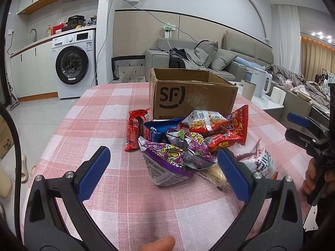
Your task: Organize snacks
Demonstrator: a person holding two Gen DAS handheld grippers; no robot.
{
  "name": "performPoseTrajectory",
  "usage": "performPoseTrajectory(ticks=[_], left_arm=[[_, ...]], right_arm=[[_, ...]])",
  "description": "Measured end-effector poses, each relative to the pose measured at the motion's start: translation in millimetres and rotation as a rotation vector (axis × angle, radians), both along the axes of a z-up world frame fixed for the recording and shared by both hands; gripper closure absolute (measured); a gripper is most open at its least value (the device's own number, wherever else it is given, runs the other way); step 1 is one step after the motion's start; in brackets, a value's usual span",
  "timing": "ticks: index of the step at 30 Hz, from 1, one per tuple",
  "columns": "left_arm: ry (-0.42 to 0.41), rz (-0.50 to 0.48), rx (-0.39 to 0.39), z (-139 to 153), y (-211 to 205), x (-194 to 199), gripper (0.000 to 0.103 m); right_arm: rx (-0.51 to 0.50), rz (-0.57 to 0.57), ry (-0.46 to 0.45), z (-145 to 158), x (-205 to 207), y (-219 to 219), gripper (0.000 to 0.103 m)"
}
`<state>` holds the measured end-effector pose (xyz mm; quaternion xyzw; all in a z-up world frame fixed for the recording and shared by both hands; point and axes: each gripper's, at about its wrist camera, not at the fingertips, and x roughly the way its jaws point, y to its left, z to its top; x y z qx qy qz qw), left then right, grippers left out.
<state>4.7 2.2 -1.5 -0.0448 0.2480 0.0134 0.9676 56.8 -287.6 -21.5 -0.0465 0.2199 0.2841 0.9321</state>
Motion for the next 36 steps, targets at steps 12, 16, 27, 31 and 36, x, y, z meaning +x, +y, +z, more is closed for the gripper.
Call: performPoseTrajectory(ticks=[12, 16, 27, 31, 36], left_arm=[[-0.001, 0.0, 0.002, 0.2, 0.0, -0.2, 0.001], [-0.001, -0.001, 0.005, 0.8, 0.1, 0.2, 0.001], [0.0, 0.003, 0.004, 0.9, -1.7, -1.4, 0.001], [0.002, 0.004, 0.005, 0.9, -1.8, -1.4, 0.001], [0.007, 0.003, -0.001, -0.3, -0.9, -0.6, 0.001]], right_arm=[[-0.004, -0.004, -0.001, 0.1, -0.2, 0.4, 0.0], [-0.004, -0.005, -0.001, -0.1, 0.3, -0.2, 0.0], [-0.009, -0.026, 0.006, -0.9, 2.6, -2.4, 0.0], [-0.017, -0.033, 0.008, -1.6, 3.4, -1.6, 0.0], [-0.031, -0.039, 0.028, -3.2, 7.9, 0.2, 0.0]])
